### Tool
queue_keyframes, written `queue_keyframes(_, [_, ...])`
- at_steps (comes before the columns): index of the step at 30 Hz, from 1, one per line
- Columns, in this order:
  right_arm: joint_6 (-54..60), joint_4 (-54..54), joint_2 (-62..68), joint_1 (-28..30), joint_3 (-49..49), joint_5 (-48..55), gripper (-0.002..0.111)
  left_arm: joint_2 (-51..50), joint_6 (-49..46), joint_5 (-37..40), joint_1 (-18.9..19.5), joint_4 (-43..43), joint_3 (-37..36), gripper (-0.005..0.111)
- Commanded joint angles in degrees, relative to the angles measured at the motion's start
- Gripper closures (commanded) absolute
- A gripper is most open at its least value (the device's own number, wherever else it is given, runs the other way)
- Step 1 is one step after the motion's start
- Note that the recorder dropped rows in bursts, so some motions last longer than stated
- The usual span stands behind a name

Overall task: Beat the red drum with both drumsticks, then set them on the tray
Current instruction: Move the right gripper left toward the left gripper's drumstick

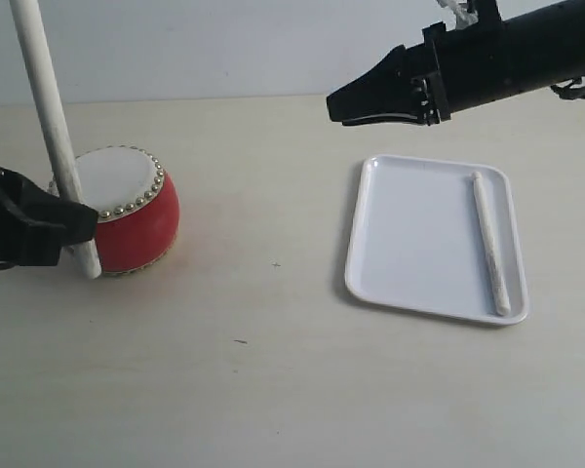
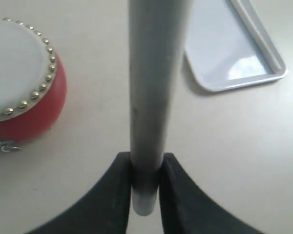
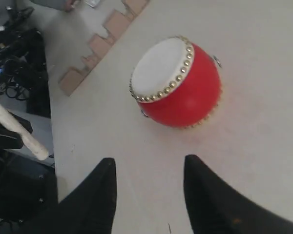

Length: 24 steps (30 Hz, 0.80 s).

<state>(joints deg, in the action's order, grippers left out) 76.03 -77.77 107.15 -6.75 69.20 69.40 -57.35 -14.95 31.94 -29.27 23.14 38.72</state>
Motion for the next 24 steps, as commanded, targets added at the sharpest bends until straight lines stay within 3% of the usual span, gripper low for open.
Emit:
queue_keyframes(1, [12.7,-4.6,-0.4,-4.1,-2.8,0.6,0.065,0.0,-8.4,-0.2,0.0,9.3,-0.1,0.107])
queue_keyframes(6, [20.9,-6.2,-0.5,-11.0,-3.1,0.6,0.065,-0.1,-14.8,0.1,0.0,15.5,-0.1,0.107])
queue_keyframes(11, [25.7,-10.0,-2.0,-13.3,-3.1,0.6,0.065,-0.1,-18.4,4.6,0.0,17.6,-0.1,0.107])
queue_keyframes(17, [25.0,-10.7,-5.0,-14.8,-3.1,0.6,0.065,-0.1,-24.8,6.3,0.0,23.0,-0.1,0.107])
queue_keyframes(24, [24.3,-10.3,-8.9,-21.0,-3.1,0.6,0.065,-0.1,-30.0,6.3,0.0,25.7,-0.1,0.107])
